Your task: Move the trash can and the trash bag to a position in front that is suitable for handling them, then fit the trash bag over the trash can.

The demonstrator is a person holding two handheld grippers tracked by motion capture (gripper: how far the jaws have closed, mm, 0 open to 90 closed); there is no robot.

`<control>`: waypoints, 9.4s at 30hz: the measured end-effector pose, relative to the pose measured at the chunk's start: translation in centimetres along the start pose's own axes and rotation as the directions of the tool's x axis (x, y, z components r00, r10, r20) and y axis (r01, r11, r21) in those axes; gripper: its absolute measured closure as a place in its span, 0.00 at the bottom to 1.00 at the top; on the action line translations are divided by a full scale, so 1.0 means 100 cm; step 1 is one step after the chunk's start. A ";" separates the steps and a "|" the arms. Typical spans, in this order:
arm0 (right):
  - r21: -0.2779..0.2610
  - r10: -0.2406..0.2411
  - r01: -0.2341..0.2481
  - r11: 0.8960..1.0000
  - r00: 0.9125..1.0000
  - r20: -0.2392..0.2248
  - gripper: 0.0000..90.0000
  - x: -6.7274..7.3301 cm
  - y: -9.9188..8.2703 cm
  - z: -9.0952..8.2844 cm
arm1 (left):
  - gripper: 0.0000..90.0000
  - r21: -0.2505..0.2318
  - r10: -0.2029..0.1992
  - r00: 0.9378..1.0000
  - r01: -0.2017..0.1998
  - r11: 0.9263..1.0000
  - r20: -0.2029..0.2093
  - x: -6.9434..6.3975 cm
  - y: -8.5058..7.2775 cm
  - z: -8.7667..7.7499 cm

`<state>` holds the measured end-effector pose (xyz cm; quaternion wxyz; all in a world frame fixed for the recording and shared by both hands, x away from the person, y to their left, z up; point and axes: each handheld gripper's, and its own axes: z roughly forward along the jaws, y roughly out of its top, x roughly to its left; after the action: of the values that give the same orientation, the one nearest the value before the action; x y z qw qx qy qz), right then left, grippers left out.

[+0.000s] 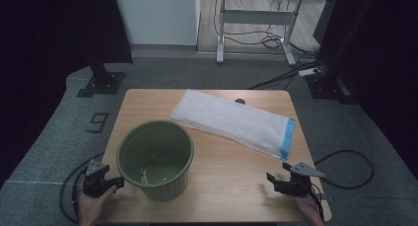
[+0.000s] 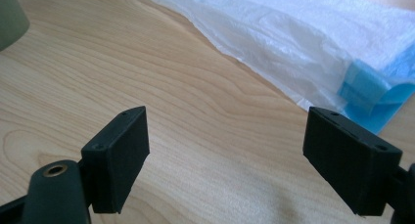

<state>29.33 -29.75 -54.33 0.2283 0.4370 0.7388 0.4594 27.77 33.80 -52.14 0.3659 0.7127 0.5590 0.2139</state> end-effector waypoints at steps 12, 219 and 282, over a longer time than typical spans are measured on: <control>-0.005 -0.049 0.049 0.999 0.999 0.003 0.19 0.001 0.011 0.015 | 0.16 0.003 0.066 0.997 -0.066 0.998 0.047 -0.018 -0.011 -0.018; 0.258 -0.093 0.092 0.962 0.996 -0.006 0.99 0.009 0.049 0.096 | 0.18 -0.049 0.209 0.956 -0.204 0.978 0.205 -0.101 0.037 0.045; -0.108 0.141 -0.148 0.983 0.988 -0.070 0.98 -0.007 0.116 0.050 | 0.19 -0.012 0.171 0.970 -0.172 0.985 0.174 -0.091 0.038 0.053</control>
<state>38.39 -25.66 -46.59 0.1956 0.4615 0.6847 0.5292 31.38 23.21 -51.69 0.3927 0.7748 0.4614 0.1805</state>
